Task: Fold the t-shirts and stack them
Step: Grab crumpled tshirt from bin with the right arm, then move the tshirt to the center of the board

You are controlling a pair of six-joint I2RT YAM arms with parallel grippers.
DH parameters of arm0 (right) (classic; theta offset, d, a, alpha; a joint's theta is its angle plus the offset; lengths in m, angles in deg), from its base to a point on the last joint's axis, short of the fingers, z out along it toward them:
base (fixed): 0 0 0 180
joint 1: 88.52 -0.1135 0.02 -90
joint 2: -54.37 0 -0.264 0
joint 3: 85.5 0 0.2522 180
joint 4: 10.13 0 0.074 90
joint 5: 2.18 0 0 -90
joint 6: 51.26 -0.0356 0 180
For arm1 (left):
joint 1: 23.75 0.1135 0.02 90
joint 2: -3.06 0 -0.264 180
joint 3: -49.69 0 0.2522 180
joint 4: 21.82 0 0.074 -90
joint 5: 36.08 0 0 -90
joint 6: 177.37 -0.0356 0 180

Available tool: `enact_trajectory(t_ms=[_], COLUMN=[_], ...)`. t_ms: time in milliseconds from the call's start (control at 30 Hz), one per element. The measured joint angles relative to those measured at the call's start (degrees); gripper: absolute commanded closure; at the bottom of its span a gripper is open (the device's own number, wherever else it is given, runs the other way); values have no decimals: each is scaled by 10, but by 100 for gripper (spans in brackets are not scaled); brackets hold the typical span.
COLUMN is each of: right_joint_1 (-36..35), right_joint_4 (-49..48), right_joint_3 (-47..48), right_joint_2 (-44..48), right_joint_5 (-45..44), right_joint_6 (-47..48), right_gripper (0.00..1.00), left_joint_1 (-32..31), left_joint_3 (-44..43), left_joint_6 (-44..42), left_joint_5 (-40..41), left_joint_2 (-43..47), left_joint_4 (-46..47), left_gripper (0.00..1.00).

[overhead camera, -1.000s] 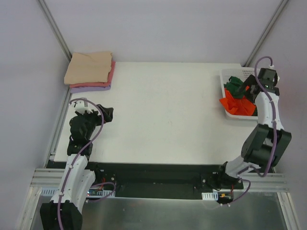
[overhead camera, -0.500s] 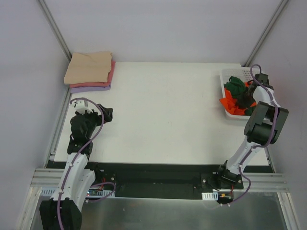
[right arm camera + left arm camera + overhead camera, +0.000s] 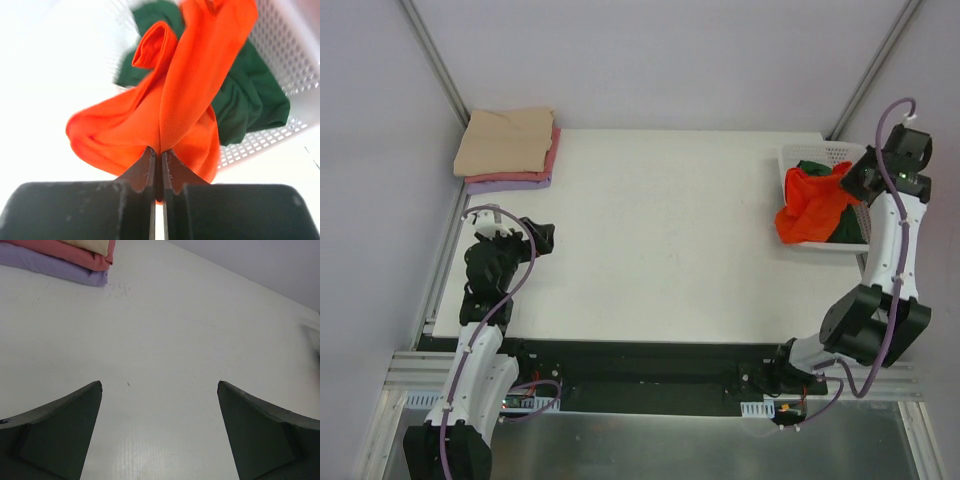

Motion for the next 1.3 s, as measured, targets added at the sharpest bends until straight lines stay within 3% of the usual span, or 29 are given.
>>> enact_trajectory(t_ms=[200,467,600,767,1067,1267,1300], right_joint_1=[0,0,0,-23,-259,-382,-398], right_joint_4=[49,95,81,24,-20,-59,-70], right_joint_3=[180,422,479,483,445,305,260], right_joint_2=[53,22,10,17,45,73,80], right_joint_5=[15,19,61,148,212,207,207], right_joint_6=[-2,-11,-38,-105,-113,-77,-69], right_gripper=[99,99,99,99,99,99,93], left_joint_1=[0,0,0,0,0,0,0], left_joint_3=[0,0,0,0,0,-21,-23], left_joint_6=[0,0,0,0,6,39,48], left_joint_5=[0,0,0,0,-1,8,11], left_joint_2=[18,29,30,30,22,12,12], left_joint_4=[0,0,0,0,0,-47,-52], left_gripper=[1,1,1,1,1,1,1])
